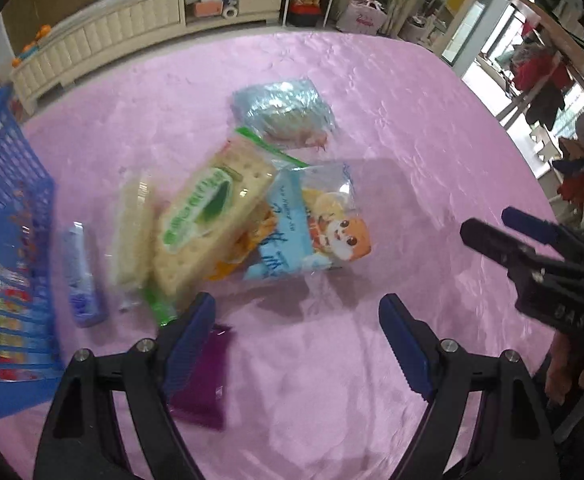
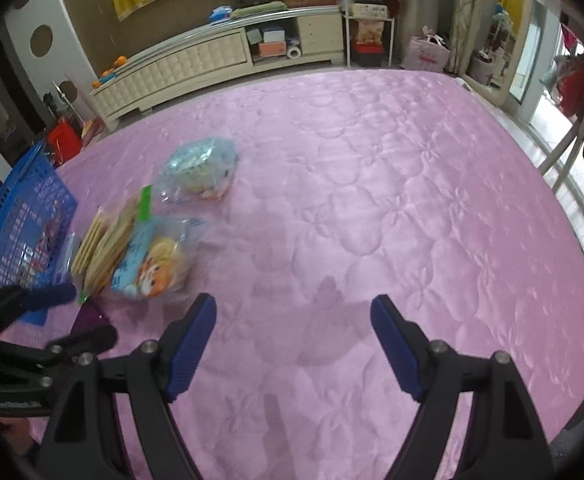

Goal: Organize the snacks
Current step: 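Grasp the blue Dan Huang Su bread bag with the left tool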

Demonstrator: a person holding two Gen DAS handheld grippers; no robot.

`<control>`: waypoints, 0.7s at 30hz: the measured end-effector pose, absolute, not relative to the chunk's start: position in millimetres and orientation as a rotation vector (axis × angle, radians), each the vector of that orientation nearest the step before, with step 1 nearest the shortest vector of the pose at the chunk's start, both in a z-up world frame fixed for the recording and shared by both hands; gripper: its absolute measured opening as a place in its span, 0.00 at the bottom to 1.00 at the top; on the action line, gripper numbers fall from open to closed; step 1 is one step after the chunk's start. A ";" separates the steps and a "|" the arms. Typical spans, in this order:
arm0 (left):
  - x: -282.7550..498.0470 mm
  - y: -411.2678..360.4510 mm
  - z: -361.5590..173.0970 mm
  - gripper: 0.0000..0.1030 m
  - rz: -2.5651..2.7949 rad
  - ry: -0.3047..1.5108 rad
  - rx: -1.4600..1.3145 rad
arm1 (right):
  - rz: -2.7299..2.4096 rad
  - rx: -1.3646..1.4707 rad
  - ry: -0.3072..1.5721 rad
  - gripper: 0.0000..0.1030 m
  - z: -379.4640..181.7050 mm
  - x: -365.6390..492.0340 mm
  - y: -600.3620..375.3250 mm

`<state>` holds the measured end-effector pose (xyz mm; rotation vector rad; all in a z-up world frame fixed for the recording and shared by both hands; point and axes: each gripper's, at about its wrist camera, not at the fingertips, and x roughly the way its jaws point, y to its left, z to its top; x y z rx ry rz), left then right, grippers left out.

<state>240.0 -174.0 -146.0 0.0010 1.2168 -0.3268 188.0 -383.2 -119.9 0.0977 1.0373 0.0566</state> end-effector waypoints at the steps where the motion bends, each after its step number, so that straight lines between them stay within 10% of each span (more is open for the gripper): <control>1: 244.6 -176.1 -151.4 0.80 -0.336 1.231 -0.029 | 0.066 0.095 1.044 0.80 -123.8 190.6 -383.6; 21: 282.8 -212.8 -168.5 0.80 -0.280 1.278 0.012 | 0.050 0.162 1.044 0.80 -143.1 198.1 -398.1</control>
